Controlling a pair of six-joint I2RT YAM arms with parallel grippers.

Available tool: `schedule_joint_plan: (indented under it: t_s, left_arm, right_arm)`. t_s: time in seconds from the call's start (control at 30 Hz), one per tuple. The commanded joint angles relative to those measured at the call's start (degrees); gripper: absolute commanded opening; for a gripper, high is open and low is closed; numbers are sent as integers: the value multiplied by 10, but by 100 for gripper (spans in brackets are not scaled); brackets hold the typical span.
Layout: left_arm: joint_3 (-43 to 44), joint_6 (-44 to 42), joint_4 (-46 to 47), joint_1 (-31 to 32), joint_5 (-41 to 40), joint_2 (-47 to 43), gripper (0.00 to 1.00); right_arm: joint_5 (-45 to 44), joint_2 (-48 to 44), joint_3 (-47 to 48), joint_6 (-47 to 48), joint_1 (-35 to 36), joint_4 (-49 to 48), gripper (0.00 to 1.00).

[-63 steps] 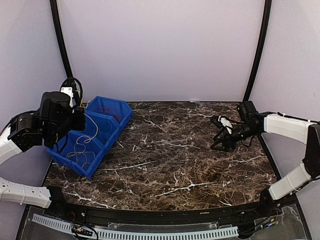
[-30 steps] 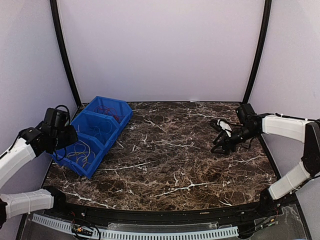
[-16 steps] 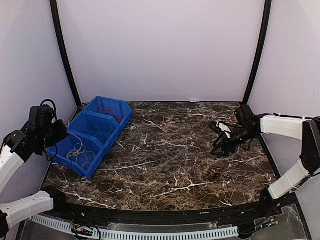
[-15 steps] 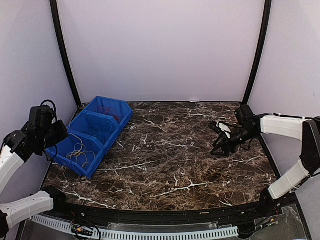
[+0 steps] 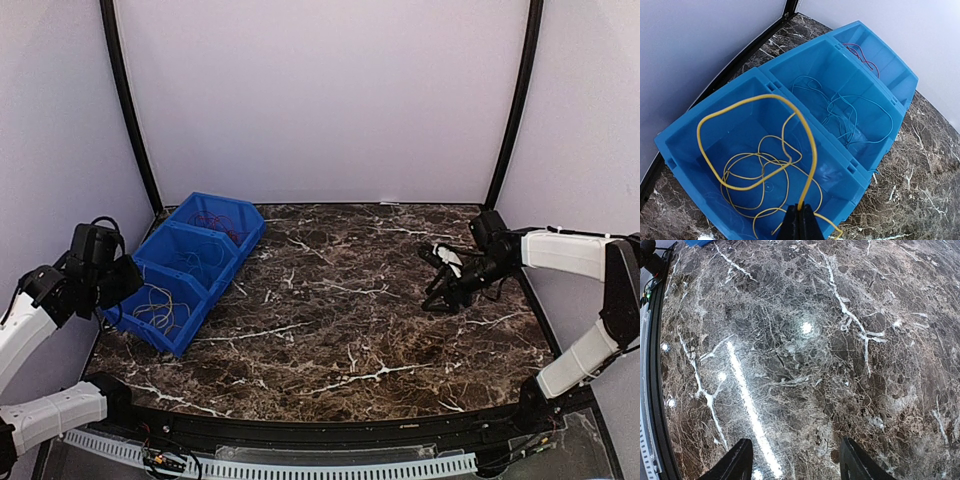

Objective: Untangle the cables

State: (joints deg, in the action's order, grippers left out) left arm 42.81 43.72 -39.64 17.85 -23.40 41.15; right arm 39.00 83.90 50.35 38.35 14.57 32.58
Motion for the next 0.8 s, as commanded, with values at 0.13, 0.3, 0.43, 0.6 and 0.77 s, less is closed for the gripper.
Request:
schedule_joint_plan:
  t_s: [0.13,0.3,0.43,0.6,0.77]
  left_arm:
    - [-47,30,19,-2,-7,18,0]
    - [-67,22,61,-3,-33,49,0]
    - [-57,16,74,-3,-44,83,16]
    - [-11,0,65,-3,-21,78,45]
    - [61,-19,30,-3,15,58,57]
  right_arm:
    - [11,13,9,8,1,5,61]
    - [13,13,10,7,1,8,61]
    - [12,12,10,4,1,8,61]
    - [18,7,30,-1,0,21,62]
    - [-24,-9,105,-11,-1,40,63]
